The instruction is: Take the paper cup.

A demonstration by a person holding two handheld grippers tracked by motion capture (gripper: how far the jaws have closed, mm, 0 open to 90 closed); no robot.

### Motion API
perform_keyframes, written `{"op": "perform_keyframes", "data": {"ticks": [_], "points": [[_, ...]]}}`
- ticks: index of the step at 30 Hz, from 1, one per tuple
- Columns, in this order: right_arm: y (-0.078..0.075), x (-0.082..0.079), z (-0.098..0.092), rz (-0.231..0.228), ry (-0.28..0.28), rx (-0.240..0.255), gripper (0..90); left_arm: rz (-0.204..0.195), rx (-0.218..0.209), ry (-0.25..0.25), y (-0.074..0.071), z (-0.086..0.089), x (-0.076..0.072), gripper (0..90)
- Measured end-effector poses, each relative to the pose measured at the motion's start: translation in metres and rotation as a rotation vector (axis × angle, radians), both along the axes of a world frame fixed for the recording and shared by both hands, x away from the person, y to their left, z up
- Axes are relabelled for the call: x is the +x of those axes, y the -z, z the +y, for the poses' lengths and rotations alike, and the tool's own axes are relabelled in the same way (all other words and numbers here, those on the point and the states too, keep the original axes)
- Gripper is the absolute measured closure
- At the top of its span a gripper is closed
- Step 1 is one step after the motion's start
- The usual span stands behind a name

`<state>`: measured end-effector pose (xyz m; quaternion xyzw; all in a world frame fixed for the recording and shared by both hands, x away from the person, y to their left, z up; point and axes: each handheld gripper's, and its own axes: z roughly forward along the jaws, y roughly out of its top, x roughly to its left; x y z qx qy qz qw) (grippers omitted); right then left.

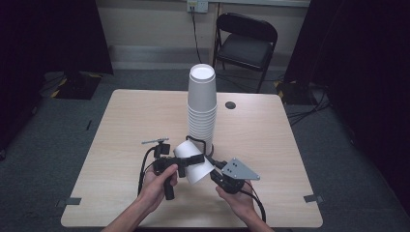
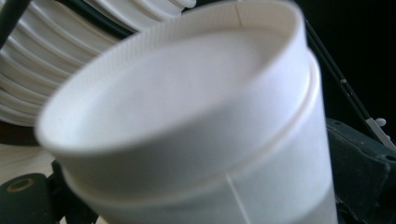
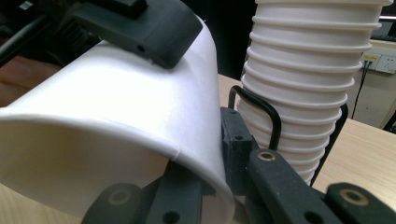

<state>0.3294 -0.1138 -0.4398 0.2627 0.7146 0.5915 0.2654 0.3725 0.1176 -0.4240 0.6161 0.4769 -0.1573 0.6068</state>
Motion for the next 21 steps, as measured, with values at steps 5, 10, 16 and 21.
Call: {"op": "perform_keyframes", "data": {"ticks": [5, 10, 16, 21], "points": [[-0.001, -0.002, -0.002, 0.018, -0.003, -0.011, 86.8, -0.003, 0.001, 0.008, 0.000, 0.000, 0.001, 7.3], [-0.003, -0.005, -0.007, 0.038, -0.001, -0.038, 86.8, 0.013, -0.009, 0.010, 0.003, 0.000, 0.004, 7.5], [-0.001, -0.006, -0.018, 0.079, -0.001, -0.060, 86.8, 0.000, -0.010, -0.016, 0.004, 0.005, 0.007, 13.5], [-0.001, -0.002, -0.024, 0.105, -0.002, -0.080, 86.9, -0.019, -0.015, -0.024, 0.007, 0.008, 0.013, 15.5]]}}
